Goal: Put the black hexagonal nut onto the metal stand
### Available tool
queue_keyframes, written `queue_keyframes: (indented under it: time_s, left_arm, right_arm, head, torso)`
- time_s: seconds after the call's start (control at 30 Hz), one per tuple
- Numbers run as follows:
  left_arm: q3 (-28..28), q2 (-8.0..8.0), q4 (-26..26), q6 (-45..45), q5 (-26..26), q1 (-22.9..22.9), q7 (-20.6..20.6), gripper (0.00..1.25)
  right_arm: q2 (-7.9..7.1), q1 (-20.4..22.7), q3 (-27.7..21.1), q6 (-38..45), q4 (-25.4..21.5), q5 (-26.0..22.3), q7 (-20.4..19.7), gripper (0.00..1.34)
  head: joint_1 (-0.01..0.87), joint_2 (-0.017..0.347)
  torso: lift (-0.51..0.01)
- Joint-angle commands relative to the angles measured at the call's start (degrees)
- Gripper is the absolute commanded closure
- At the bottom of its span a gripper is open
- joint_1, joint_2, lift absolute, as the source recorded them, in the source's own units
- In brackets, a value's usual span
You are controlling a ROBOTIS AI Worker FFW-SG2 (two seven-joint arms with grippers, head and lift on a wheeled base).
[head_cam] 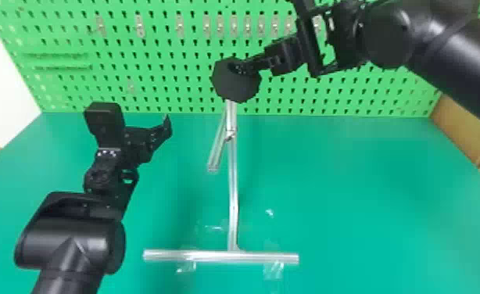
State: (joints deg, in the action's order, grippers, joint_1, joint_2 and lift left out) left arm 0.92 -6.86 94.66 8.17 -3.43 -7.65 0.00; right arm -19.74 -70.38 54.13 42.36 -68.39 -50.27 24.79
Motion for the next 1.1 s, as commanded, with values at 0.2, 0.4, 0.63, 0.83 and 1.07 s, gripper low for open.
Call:
queue_keyframes:
  time_s: [0.2, 0.4, 0.63, 0.83, 1.07]
  left_arm:
    - [-0.04, 0.00, 0.00, -0.09, 0.00, 0.00, 0.00, 0.16]
    - [-0.04, 0.00, 0.00, -0.17, 0.00, 0.09, 0.00, 0.16]
    - [-0.04, 0.00, 0.00, -0.26, 0.00, 0.09, 0.00, 0.16]
    - [-0.04, 0.00, 0.00, -0.26, 0.00, 0.09, 0.00, 0.16]
    - [-0.13, 0.00, 0.00, -0.35, 0.00, 0.09, 0.00, 0.16]
  right_arm:
    - [-0.03, 0.42, 0.10, -0.09, 0.10, 0.00, -0.01, 1.15]
    - [-0.03, 0.42, 0.10, 0.00, 0.10, 0.00, 0.08, 1.15]
    - [-0.03, 0.42, 0.10, 0.00, 0.19, 0.00, 0.08, 1.08]
    - [-0.12, 0.51, 0.19, 0.00, 0.36, -0.61, 0.08, 0.87]
    - [-0.12, 0.59, 0.28, 0.00, 0.36, -0.97, 0.08, 0.59]
  head:
    - [0.693, 0.081]
    - [0.693, 0.081]
    - [0.693, 0.081]
    - [0.693, 0.081]
    - [0.693, 0.081]
  torso:
    - [-0.001]
    - [-0.001]
    - [-0.001]
    - [-0.001]
    - [-0.001]
